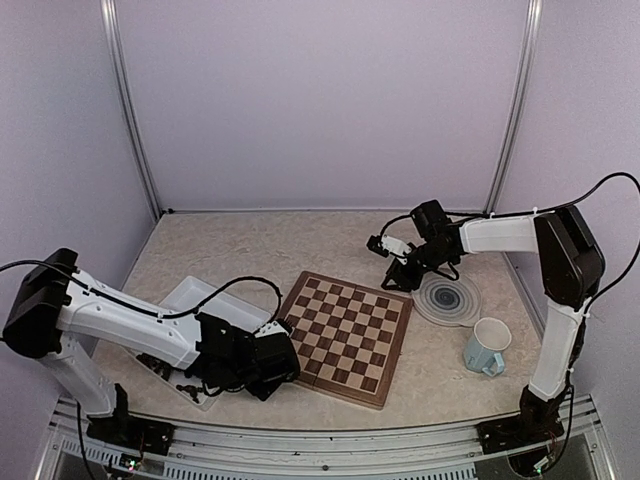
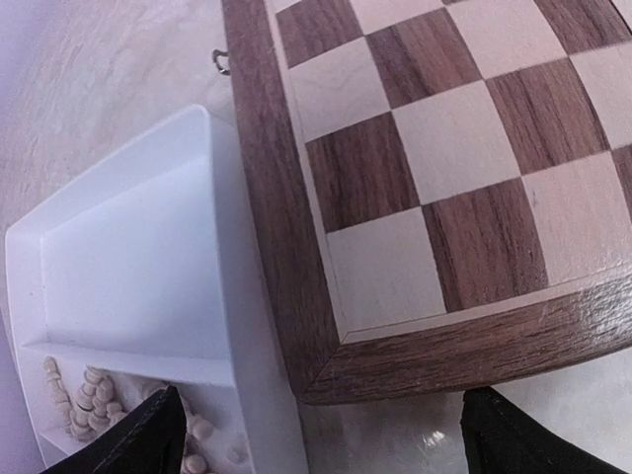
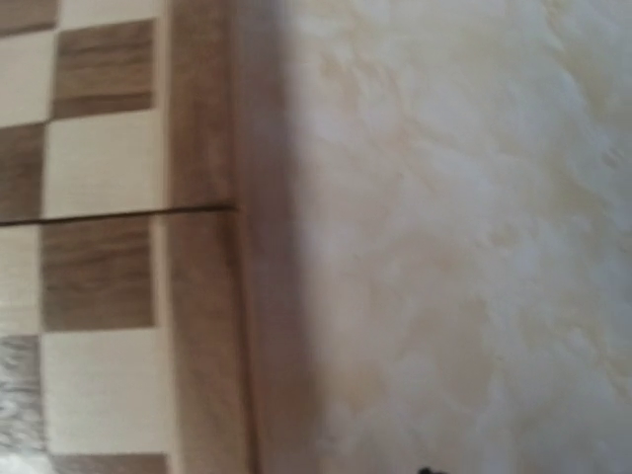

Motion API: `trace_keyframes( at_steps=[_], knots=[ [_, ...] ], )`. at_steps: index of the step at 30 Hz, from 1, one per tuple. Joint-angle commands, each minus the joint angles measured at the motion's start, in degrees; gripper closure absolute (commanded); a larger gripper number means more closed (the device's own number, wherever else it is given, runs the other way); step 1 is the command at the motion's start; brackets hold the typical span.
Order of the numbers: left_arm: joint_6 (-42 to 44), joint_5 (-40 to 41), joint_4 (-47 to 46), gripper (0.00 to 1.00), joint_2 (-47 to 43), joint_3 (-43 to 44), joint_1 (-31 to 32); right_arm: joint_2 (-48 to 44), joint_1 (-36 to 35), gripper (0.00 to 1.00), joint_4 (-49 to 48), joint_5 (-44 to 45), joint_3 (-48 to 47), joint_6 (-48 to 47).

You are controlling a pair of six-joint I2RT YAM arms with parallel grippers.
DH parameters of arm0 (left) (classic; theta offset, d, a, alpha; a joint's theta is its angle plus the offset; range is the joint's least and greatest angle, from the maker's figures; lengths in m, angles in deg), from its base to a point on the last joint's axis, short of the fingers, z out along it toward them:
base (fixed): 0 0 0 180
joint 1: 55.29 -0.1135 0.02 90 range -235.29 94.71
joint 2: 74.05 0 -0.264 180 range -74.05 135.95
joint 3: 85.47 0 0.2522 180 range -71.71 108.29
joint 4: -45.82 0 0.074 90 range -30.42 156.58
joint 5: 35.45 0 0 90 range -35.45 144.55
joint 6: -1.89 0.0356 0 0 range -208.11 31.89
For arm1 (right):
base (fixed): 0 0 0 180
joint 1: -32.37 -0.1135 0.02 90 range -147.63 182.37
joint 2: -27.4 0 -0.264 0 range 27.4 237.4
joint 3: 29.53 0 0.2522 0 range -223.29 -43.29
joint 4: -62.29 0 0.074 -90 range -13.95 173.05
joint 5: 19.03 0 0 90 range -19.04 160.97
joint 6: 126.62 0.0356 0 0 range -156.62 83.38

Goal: Set up the chess pieces on the board
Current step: Position the chessboard at the center of the board, then adjust the chessboard at the center of the board.

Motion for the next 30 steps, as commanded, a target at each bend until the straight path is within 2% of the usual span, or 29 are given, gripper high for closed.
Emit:
trace_keyframes(
  at_steps=[1, 12, 16, 19, 22, 24, 27, 28, 30],
  knots=[
    [7.89, 2.81, -9.32, 0.04, 1.09, 4.46, -6.01, -0.52, -0.52, 0.56, 0.62, 4.72, 0.38, -2.7],
    [20.55, -1.07, -16.1, 0.06, 9.07, 12.85, -15.18, -1.93, -0.39, 0.62, 4.21, 3.89, 1.84, -4.29],
    [20.54, -0.96, -12.81, 0.08, 9.23, 16.51, -14.46, -3.84, 1.59, 0.6, 5.75, 1.52, -0.48, -2.83],
    [18.62, -0.99, -8.51, 0.09, 6.65, 17.56, -11.73, -3.45, 3.65, 0.62, 6.24, 1.92, -3.63, -2.23],
    [13.92, -3.83, -2.59, 0.28, 5.2, 17.79, -9.74, -1.04, 4.47, 0.68, 5.85, 5.26, -6.28, -1.85],
    [10.03, -6.66, 0.76, 0.45, 4.63, 17.31, -8.79, 0.98, 4.45, 0.76, 6.11, 6.94, -7.56, -2.03],
    [4.62, -10.46, 3.97, 0.93, 3.72, 15.62, -7.65, 3.41, 4.49, 0.83, 5.63, 8.67, -8.34, -2.87],
    [3.42, -11.65, 4.49, 1.0, 3.29, 15.07, -7.48, 4.07, 4.41, 0.84, 5.57, 9.0, -8.52, -3.32],
    [1.43, -13.99, 4.5, 1.0, 3.03, 13.7, -7.25, 5.39, 4.35, 0.86, 5.53, 9.69, -9.12, -4.28]
  ],
)
